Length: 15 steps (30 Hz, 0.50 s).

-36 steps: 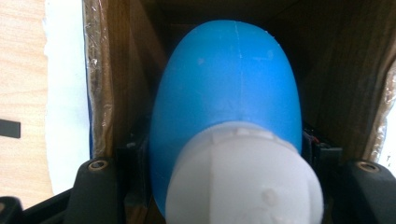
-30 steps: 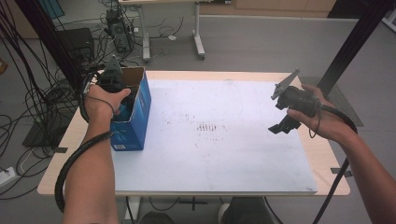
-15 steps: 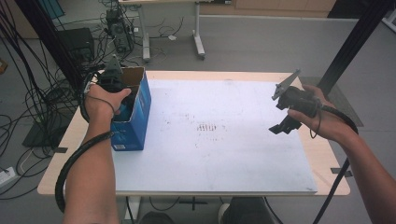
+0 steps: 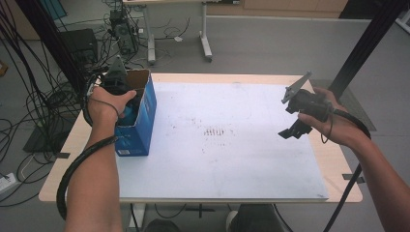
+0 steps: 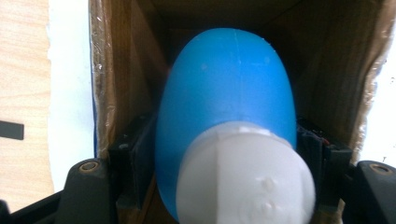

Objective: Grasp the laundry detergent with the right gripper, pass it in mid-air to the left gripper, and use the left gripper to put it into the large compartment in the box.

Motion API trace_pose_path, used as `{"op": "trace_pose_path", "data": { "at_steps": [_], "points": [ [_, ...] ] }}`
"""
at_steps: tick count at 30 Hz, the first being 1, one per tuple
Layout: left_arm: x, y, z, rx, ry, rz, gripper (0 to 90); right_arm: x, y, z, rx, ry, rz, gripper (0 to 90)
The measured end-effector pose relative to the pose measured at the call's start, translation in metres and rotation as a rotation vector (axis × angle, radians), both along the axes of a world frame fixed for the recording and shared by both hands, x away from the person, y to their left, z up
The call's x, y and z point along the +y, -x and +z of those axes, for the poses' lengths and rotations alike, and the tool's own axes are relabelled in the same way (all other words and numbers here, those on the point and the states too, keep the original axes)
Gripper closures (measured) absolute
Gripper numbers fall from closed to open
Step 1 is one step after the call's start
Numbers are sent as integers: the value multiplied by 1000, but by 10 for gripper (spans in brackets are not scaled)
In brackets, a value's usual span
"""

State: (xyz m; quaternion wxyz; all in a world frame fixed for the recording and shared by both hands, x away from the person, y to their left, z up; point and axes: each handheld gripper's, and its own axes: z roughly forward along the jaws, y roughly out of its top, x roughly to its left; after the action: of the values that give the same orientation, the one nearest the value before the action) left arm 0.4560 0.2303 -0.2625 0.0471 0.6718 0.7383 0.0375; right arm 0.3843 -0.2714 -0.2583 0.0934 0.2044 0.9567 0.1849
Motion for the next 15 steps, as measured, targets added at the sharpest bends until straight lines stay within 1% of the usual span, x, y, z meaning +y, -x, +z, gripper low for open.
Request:
{"op": "trace_pose_path", "data": {
  "at_steps": [3, 5, 10, 12, 15],
  "points": [
    [-3, 0, 4, -5, -9, -6, 302, 1, 0, 0, -5, -3, 4, 60],
    [-5, 1, 8, -4, -26, -16, 299, 1, 0, 1, -4, -8, 5, 60],
    [-10, 3, 17, -11, -35, -31, 285, 2, -1, 0, -3, -14, 7, 60],
    [-10, 4, 21, -13, -44, -36, 282, 3, -1, -1, 2, -18, 5, 60],
    [-11, 7, 26, -19, -45, -40, 281, 3, -1, -1, 3, -23, 2, 60]
  ]
}}
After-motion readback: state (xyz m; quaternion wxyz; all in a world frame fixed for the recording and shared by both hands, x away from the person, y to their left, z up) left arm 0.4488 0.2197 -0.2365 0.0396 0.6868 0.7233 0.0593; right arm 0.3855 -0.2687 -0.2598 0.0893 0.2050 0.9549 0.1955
